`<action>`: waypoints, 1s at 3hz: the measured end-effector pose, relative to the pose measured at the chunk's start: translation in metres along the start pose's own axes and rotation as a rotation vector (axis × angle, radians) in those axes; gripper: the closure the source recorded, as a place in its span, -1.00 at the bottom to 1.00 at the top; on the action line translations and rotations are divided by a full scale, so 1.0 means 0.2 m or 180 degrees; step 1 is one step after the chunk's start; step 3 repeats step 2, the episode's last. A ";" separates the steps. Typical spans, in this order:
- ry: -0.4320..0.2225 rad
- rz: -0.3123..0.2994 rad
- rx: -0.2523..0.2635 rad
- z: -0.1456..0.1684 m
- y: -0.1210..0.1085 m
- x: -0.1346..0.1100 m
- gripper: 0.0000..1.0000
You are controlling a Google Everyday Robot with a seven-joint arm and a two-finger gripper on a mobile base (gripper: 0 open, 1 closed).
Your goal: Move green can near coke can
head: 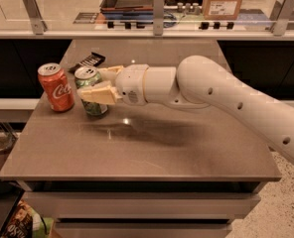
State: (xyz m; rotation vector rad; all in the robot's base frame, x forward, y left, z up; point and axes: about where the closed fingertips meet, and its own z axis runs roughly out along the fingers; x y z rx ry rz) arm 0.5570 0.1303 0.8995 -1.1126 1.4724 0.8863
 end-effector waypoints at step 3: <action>0.0000 -0.0004 -0.0011 0.01 0.01 0.00 -1.00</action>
Offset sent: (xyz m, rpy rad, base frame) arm -0.0009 0.0017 0.0003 -0.0003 -0.0005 0.0032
